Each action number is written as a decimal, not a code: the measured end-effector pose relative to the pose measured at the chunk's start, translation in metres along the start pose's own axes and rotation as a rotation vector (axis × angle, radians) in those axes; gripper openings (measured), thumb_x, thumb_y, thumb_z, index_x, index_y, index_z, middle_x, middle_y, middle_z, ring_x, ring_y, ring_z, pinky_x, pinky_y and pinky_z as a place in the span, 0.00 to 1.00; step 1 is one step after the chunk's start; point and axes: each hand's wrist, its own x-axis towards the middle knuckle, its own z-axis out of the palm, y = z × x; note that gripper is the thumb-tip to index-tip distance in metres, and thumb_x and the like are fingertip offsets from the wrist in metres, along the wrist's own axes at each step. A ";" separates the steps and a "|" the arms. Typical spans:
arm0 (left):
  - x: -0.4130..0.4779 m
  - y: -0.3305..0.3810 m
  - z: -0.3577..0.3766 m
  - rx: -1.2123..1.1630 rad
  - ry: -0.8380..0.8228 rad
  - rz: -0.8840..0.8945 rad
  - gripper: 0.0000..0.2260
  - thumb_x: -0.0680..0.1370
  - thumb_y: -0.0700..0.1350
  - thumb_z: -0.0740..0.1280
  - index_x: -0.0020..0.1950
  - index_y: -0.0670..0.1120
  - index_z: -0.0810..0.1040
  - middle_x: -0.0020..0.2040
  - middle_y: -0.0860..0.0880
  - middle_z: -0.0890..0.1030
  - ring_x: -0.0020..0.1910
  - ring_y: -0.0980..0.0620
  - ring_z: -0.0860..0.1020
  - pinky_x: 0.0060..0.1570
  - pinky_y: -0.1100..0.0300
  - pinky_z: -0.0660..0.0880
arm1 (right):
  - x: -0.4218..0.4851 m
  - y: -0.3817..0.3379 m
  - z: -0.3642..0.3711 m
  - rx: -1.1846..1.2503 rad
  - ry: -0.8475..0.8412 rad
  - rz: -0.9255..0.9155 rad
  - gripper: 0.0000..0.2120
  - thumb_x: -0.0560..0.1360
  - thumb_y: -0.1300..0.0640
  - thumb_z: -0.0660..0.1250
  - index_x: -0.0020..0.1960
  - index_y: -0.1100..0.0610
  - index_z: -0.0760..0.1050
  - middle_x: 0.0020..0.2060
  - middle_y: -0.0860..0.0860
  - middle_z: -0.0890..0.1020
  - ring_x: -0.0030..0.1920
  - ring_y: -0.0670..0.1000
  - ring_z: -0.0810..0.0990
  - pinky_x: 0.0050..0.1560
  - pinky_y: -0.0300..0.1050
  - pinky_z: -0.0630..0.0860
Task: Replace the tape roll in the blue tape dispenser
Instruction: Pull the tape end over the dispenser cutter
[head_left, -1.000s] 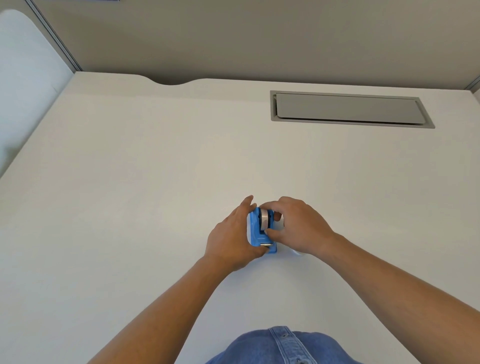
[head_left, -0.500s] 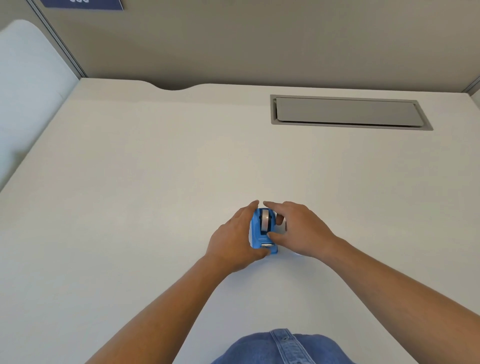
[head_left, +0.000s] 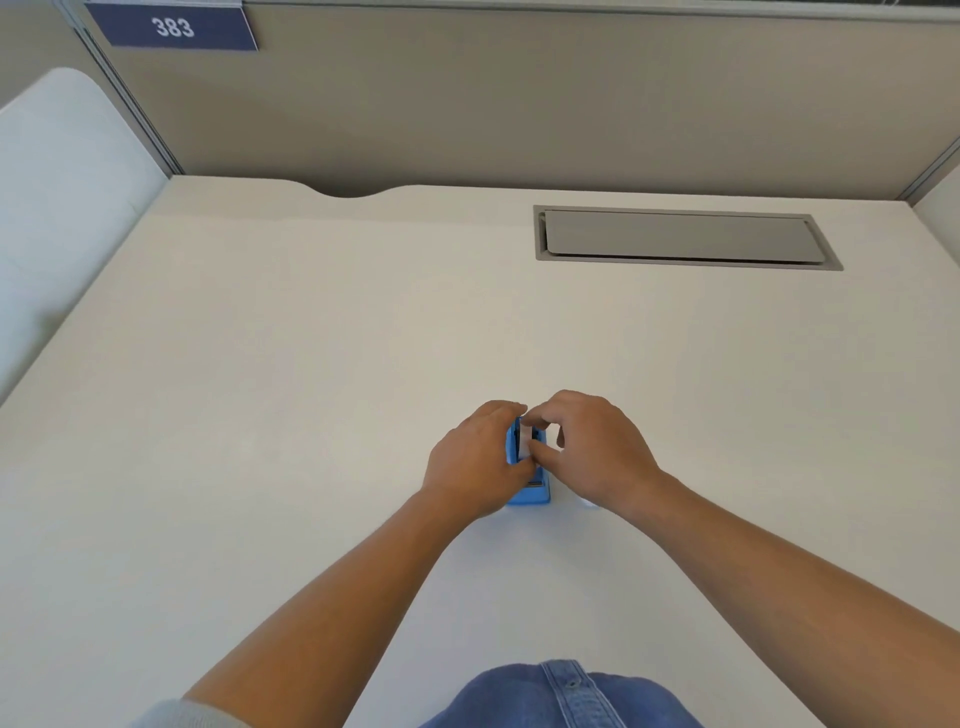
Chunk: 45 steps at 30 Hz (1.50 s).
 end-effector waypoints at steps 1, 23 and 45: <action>0.000 0.001 0.001 -0.003 0.006 -0.004 0.17 0.73 0.50 0.68 0.62 0.58 0.75 0.63 0.59 0.77 0.55 0.54 0.78 0.44 0.60 0.71 | 0.001 -0.002 0.000 -0.017 -0.006 0.005 0.08 0.73 0.51 0.68 0.52 0.45 0.81 0.45 0.44 0.81 0.39 0.47 0.77 0.40 0.45 0.76; -0.003 -0.009 -0.006 -0.014 -0.115 -0.003 0.44 0.61 0.63 0.74 0.73 0.62 0.60 0.72 0.65 0.68 0.64 0.57 0.74 0.50 0.60 0.70 | 0.005 -0.015 -0.001 -0.198 -0.013 -0.009 0.09 0.76 0.54 0.61 0.42 0.50 0.78 0.38 0.47 0.79 0.37 0.51 0.76 0.33 0.44 0.66; -0.007 -0.016 0.001 0.107 -0.042 0.031 0.49 0.64 0.55 0.79 0.77 0.56 0.54 0.73 0.58 0.71 0.65 0.51 0.75 0.55 0.55 0.74 | -0.047 -0.011 0.017 -0.099 0.076 -0.052 0.05 0.77 0.54 0.66 0.46 0.52 0.81 0.41 0.46 0.82 0.38 0.49 0.78 0.34 0.39 0.68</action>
